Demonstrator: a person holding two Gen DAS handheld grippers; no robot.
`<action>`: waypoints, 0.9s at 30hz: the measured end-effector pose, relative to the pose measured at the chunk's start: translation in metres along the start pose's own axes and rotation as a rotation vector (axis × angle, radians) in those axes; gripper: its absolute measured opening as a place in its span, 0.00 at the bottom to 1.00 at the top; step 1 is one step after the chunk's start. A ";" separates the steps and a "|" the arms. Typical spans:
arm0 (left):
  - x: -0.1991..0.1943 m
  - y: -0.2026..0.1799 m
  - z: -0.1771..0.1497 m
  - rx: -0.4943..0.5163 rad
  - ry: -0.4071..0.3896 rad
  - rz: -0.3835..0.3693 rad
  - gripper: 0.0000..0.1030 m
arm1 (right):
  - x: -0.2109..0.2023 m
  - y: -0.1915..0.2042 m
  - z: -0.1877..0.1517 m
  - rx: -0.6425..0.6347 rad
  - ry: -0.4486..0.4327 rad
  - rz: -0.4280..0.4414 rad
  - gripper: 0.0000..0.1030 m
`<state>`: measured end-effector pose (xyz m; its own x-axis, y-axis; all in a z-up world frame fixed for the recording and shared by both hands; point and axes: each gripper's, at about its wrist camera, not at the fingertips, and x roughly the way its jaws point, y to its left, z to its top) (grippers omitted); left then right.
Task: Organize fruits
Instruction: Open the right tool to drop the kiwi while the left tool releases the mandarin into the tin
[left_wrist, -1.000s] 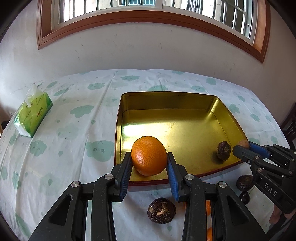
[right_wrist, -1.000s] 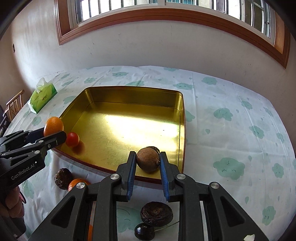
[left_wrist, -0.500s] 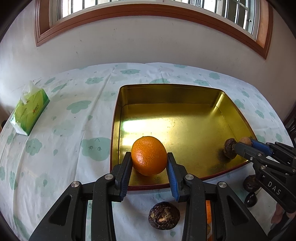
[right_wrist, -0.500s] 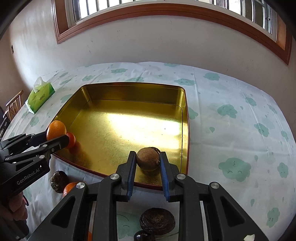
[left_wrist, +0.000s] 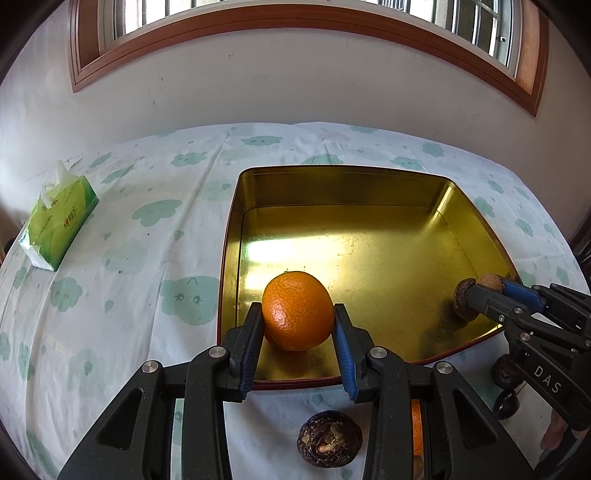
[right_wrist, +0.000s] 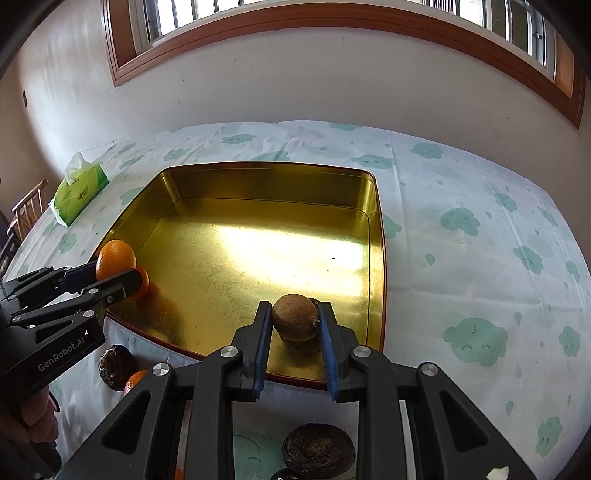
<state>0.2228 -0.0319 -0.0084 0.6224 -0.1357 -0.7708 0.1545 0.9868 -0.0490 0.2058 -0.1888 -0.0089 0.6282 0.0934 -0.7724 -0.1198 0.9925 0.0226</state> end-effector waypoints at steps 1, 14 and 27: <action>0.001 -0.001 0.000 0.007 -0.001 0.003 0.37 | 0.001 0.000 0.001 0.000 0.001 0.001 0.23; 0.003 -0.003 0.002 0.013 0.005 0.019 0.42 | 0.003 0.001 0.002 0.001 -0.003 -0.001 0.39; -0.020 -0.010 -0.005 0.024 -0.017 0.015 0.55 | -0.024 -0.001 -0.001 0.002 -0.037 -0.006 0.41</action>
<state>0.2046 -0.0390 0.0047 0.6374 -0.1227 -0.7607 0.1633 0.9863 -0.0223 0.1896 -0.1923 0.0088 0.6568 0.0905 -0.7487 -0.1146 0.9932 0.0195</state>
